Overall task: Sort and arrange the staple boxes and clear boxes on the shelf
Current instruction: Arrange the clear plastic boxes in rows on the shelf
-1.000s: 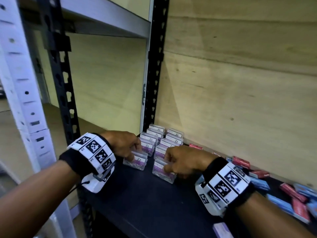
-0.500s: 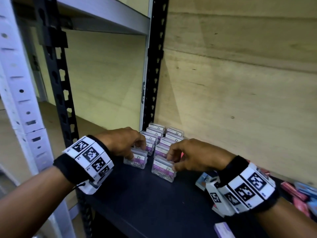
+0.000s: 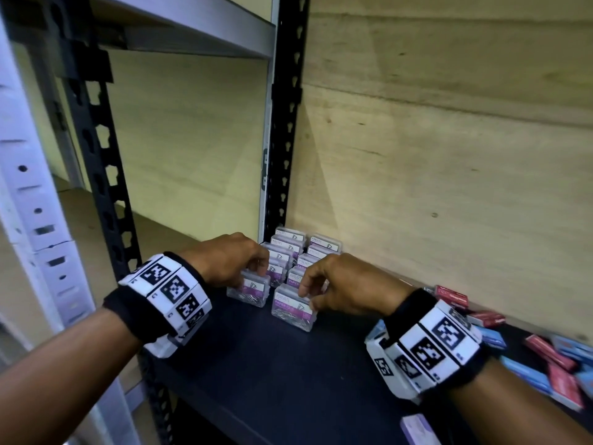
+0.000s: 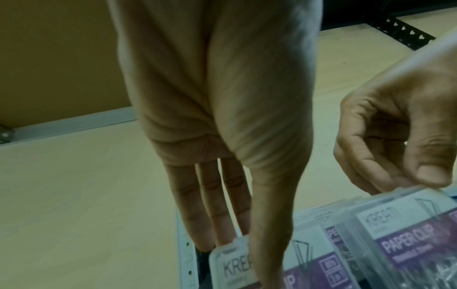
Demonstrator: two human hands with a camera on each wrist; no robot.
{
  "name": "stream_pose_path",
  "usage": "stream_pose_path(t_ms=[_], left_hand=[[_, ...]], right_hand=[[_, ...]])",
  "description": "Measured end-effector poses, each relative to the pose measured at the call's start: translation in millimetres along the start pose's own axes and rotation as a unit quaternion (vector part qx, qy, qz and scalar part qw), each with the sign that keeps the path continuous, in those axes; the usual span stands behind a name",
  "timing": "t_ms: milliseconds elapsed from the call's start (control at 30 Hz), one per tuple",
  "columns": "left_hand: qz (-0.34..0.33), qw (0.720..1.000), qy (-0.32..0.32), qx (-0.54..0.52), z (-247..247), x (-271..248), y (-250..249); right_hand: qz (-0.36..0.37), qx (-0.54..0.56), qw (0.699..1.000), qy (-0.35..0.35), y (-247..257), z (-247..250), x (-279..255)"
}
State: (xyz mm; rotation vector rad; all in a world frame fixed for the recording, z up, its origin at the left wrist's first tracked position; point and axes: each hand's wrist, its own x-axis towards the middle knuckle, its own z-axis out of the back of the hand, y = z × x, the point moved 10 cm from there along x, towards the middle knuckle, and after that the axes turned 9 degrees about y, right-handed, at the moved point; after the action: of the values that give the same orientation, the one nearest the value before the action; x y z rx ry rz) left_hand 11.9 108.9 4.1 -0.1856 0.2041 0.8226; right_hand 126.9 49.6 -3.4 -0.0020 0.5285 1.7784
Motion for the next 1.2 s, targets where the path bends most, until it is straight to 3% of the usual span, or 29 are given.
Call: stream_pose_path(t_ms=[333,567,900,1200], left_hand=[[0.000,1.000,-0.013,-0.018,8,-9,2],[-0.048,0.998,-0.027,0.007,30,-6,-51],[-0.184,0.980,-0.013,0.077,31,30,-218],[-0.338,0.937,0.045,0.082,-4,44,-408]], right_hand=[[0.017,-0.030,0.999,0.019,3,0,-12],[-0.031,-0.062,0.998,0.011,-34,14,-63],[-0.211,-0.049,0.976,-0.028,-149,34,-215],[-0.371,-0.012,0.927,-0.057,-236,14,-389]])
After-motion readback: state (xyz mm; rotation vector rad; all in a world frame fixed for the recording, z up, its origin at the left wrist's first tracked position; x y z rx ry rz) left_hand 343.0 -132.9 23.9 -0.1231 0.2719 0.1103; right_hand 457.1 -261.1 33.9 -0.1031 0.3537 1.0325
